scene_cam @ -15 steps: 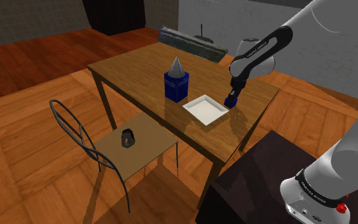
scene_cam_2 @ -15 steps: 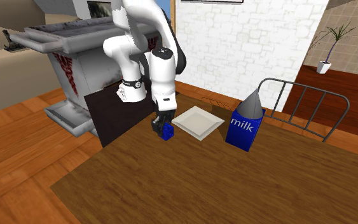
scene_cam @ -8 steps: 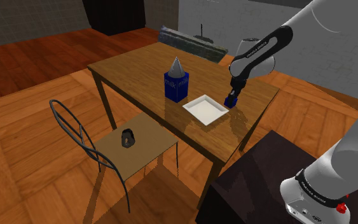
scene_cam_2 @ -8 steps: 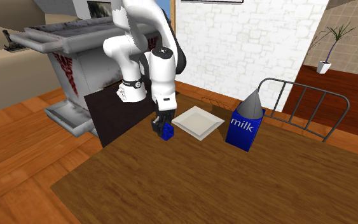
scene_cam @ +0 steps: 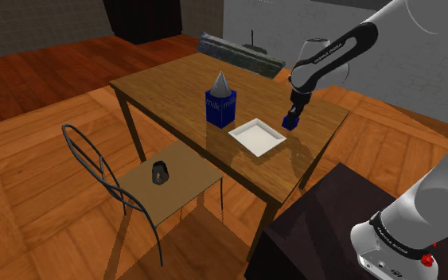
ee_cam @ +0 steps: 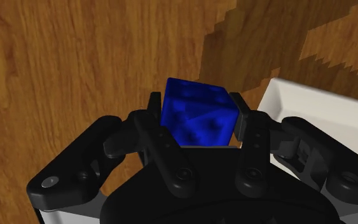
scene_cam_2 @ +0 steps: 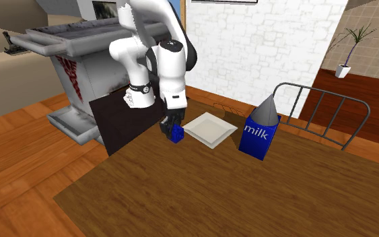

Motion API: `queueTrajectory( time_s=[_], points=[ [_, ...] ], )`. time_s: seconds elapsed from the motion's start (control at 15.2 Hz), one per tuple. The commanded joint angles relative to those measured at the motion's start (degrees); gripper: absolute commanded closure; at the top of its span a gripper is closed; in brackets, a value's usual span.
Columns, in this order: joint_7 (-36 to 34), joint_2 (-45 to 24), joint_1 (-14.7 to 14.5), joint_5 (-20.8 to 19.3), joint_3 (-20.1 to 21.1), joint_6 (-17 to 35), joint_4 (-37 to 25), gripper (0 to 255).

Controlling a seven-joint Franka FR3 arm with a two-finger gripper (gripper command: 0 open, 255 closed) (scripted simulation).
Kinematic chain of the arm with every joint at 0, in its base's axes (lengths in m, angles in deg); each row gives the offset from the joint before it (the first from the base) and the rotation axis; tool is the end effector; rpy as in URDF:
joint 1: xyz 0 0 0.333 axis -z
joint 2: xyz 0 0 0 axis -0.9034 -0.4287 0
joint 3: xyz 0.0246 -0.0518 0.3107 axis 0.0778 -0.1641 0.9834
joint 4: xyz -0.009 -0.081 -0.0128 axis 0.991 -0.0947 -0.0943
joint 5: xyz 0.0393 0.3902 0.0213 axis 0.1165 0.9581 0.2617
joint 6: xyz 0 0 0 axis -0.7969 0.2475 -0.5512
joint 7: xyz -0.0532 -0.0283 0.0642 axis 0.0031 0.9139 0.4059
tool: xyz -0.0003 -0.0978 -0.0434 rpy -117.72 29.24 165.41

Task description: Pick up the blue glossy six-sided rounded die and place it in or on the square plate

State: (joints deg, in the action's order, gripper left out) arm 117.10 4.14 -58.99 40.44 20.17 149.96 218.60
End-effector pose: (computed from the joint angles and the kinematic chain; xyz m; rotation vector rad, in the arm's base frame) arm 0.4843 -0.1461 0.2814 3.1081 0.4148 -0.0621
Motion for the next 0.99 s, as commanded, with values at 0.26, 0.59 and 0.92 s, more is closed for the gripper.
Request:
queueTrajectory(
  time_s=[0.26,0.59,0.92],
  points=[
    [-0.63,3.54,-0.12,-0.96,-0.13,-4.59,-1.09,255],
    [-1.03,6.18,-0.17,-1.58,-0.14,-8.46,-2.36,255],
    [-6.75,5.84,-3.16,-1.24,2.82,-8.85,-2.98,255]
  ],
)
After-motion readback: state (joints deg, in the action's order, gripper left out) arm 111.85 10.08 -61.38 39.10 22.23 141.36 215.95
